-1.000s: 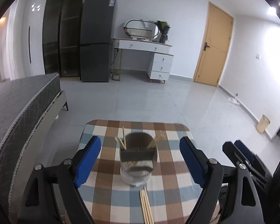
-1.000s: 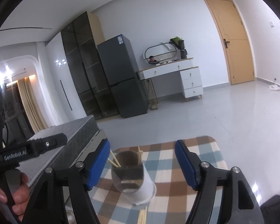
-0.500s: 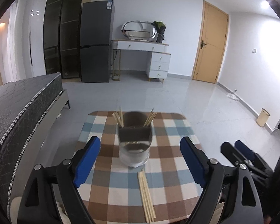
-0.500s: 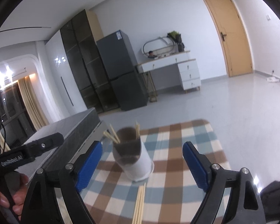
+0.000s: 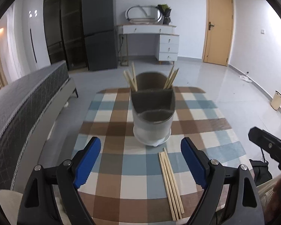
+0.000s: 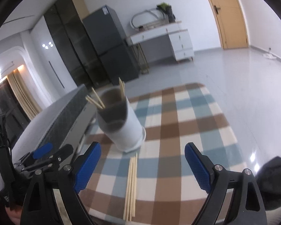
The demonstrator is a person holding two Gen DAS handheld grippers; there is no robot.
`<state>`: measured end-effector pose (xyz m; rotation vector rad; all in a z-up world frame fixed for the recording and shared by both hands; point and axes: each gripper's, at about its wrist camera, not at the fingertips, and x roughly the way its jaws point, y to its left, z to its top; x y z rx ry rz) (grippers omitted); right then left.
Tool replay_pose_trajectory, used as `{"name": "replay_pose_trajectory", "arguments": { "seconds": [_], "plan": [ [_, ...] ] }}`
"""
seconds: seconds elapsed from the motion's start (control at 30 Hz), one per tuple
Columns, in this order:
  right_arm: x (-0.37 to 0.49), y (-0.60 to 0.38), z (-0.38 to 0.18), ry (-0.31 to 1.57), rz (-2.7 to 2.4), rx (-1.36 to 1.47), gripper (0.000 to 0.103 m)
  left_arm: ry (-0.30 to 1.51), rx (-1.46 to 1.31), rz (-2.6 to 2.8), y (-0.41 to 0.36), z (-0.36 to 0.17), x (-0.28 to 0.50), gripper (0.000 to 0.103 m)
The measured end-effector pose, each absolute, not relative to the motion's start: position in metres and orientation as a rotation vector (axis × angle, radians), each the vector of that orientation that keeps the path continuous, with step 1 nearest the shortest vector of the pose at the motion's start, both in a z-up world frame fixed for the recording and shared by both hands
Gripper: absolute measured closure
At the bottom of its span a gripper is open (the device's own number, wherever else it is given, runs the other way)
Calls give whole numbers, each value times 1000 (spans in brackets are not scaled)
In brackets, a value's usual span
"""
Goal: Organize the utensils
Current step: 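Lower both open grippers toward the remaining bamboo sticks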
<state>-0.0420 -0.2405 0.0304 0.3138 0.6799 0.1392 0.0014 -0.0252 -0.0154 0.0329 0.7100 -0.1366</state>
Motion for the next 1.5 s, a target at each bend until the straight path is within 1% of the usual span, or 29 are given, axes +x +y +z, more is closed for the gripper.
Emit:
{"name": "replay_pose_trajectory", "arguments": {
  "seconds": [0.37,0.5,0.67,0.73,0.77,0.83,0.9,0.97,1.0,1.07,1.2,1.3,1.4,1.5],
  "plan": [
    [-14,-224,-12,847,103,264,13,816,-43,-96,-15,-54,31,19],
    [2,-215,-27,898,107,227,19,882,-60,-108,-13,-66,41,19],
    [23,-211,-42,957,114,211,31,946,-82,-86,-6,-76,51,19],
    [34,-210,-49,986,133,221,40,956,-71,-75,-6,-78,53,19],
    [40,-208,-53,1003,141,226,42,958,-59,-61,-6,-79,54,19],
    [53,-202,-62,1035,164,221,51,966,-41,-17,-6,-83,53,19],
    [62,-195,-70,1063,181,195,54,990,-47,6,-5,-89,53,19],
    [69,-189,-79,1094,190,175,59,1017,-41,17,-5,-95,53,19],
    [72,-186,-83,1112,190,160,63,1022,-32,24,-5,-96,54,19],
    [77,-180,-88,1136,201,136,65,1035,-26,53,-2,-97,56,19],
    [89,-171,-105,1195,226,131,75,1074,-89,69,8,-102,60,19],
    [96,-163,-112,1207,233,115,76,1082,-107,108,17,-104,61,19],
    [102,-154,-117,1217,240,90,82,1108,-139,128,25,-109,65,19],
    [110,-148,-121,1201,234,51,84,1128,-177,151,32,-111,67,19]
  ]
}}
